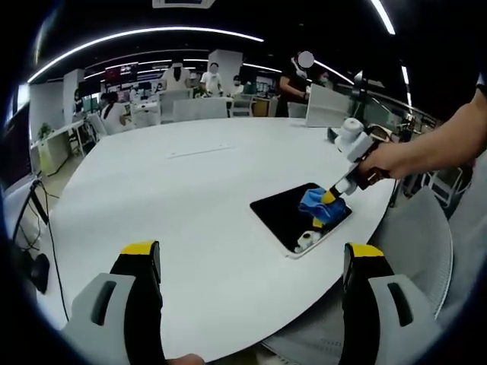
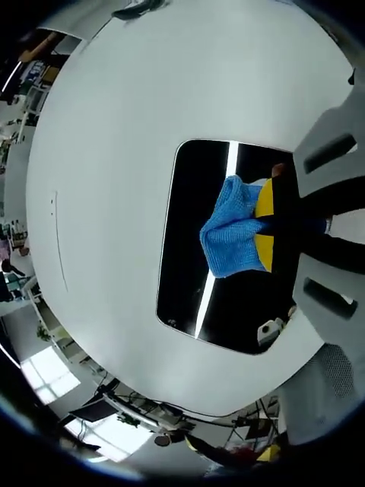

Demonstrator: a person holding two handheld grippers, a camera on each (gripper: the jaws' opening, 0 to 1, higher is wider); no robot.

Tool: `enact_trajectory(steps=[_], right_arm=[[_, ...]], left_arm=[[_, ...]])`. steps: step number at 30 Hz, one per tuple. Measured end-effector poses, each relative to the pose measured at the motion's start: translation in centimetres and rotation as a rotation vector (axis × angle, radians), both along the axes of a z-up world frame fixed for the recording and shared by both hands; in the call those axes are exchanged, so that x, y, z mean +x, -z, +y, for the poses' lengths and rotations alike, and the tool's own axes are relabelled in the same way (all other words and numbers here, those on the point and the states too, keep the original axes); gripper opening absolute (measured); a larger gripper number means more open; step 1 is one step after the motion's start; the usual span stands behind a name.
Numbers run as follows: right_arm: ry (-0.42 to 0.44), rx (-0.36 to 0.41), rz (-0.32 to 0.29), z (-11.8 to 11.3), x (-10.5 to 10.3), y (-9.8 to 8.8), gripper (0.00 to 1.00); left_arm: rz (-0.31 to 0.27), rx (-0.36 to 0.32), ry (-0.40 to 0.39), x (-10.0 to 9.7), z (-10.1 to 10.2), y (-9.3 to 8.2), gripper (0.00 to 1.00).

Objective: Wipe the mirror surface with the cleaning cloth until all visible marks leave the cleaned area.

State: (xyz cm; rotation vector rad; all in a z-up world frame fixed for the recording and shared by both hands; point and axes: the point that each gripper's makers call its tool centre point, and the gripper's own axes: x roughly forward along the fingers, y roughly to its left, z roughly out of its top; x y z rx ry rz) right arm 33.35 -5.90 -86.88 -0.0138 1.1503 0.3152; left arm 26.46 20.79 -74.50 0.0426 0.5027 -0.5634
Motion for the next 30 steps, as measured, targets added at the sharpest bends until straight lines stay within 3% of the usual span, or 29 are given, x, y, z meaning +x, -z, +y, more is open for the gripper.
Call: enact_trajectory(steps=[15, 30], right_arm=[[0.013, 0.025, 0.002, 0.0, -2.9, 0.0, 0.00], [0.015, 0.033, 0.019, -0.1, -4.8, 0.0, 0.00]], left_arm=[[-0.014, -0.008, -0.016, -0.4, 0.8, -0.4, 0.99], [-0.010, -0.009, -0.015, -1.1, 0.2, -0.3, 0.99]])
